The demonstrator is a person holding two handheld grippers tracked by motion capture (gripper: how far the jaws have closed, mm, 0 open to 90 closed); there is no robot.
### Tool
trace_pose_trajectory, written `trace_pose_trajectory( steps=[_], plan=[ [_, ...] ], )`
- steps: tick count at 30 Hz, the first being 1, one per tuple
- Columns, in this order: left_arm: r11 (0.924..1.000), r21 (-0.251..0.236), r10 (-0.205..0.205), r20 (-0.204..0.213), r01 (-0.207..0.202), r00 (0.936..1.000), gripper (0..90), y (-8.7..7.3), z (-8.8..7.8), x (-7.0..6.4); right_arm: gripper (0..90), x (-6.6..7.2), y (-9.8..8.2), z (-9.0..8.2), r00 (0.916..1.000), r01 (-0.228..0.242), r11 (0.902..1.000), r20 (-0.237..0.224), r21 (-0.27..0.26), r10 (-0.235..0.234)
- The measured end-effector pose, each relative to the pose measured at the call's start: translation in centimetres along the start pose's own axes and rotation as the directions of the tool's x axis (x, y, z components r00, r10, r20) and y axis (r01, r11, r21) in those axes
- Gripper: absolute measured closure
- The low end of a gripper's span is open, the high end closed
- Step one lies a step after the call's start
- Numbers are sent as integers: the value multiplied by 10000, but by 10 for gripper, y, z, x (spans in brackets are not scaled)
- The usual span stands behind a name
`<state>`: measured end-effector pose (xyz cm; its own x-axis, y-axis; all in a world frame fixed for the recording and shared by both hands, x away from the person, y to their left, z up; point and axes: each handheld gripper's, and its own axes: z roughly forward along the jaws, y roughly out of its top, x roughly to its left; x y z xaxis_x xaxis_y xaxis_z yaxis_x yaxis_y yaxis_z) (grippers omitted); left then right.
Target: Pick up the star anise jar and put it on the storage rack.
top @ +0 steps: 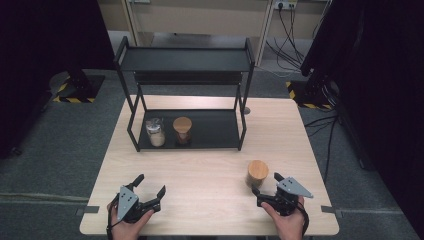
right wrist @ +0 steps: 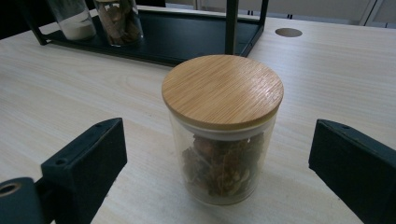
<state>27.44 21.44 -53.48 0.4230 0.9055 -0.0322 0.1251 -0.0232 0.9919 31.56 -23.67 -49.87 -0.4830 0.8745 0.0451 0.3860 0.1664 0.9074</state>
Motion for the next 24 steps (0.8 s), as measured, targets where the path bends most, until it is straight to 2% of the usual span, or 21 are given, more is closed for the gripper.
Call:
trace_pose_trajectory(
  steps=[8,16,24],
  plan=[
    [10000,-2,14,10,-14,10000,127,0,0,0,77,0,2,14,9997,217,9997,52,145,-218],
    [10000,2,11,12,-11,10000,127,0,0,0,115,-3,3,26,9996,235,9994,179,257,-239],
    [10000,0,28,16,-28,10000,127,0,0,0,150,-6,4,30,9996,221,9994,179,261,-225]
  ],
)
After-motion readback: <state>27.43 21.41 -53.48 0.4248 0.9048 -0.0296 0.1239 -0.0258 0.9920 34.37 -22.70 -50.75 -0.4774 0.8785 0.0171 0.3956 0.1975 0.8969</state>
